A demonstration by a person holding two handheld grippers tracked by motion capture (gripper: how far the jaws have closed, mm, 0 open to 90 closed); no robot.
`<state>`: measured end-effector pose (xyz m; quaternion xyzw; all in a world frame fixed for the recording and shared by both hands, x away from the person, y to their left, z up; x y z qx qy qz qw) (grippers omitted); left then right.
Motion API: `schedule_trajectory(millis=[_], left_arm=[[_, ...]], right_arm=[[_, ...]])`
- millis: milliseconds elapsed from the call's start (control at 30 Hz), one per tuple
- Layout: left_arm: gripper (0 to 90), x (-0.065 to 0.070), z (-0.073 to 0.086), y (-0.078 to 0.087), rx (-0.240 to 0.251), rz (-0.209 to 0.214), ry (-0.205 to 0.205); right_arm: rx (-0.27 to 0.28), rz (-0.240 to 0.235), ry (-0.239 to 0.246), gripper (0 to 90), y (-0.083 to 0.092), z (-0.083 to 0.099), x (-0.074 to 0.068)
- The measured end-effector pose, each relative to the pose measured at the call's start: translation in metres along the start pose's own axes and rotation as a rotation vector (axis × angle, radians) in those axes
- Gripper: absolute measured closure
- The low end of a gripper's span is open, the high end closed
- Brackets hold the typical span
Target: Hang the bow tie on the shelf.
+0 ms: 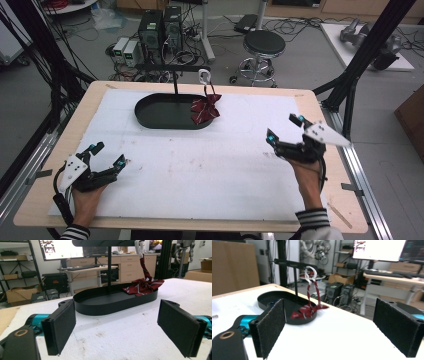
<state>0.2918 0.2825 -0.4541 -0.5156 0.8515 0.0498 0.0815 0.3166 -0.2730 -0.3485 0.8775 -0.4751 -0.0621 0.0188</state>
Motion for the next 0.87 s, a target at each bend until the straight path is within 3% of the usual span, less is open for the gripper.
schedule_trajectory(millis=[167, 333, 500, 567, 633, 867], left_arm=[[15.6, 0.000, 0.000, 0.000, 0.000, -0.002, -0.001], [15.6, 0.000, 0.000, 0.000, -0.002, -0.003, -0.006], [15.6, 0.000, 0.000, 0.000, -0.001, -0.001, -0.006], [15.6, 0.000, 0.000, 0.000, 0.000, 0.000, -0.005], [15.6, 0.000, 0.000, 0.000, -0.001, 0.000, -0.005], [15.6, 0.000, 0.000, 0.000, 0.001, -0.002, -0.006]], right_arm=[[0.076, 0.032, -0.046, 10.0, 0.024, 0.048, -0.001], [0.090, 0.060, -0.099, 10.1, 0.024, 0.084, 0.003], [0.097, 0.108, -0.131, 10.0, 0.018, 0.102, 0.008], [0.043, 0.099, -0.149, 10.1, 0.014, 0.107, 0.008], [0.036, 0.102, -0.122, 10.1, 0.013, 0.107, 0.006], [0.038, 0.096, -0.100, 10.1, 0.013, 0.108, 0.003]])
Point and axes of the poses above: each handheld gripper's, and its own axes: y roughly backward along the jaws, z roughly out of its underside, x roughly to its right, the point moved 3 cm from there along -y, roughly forward along the jaws, and after that the axes turned 8 degrees about -y, right-handed, at the moved point
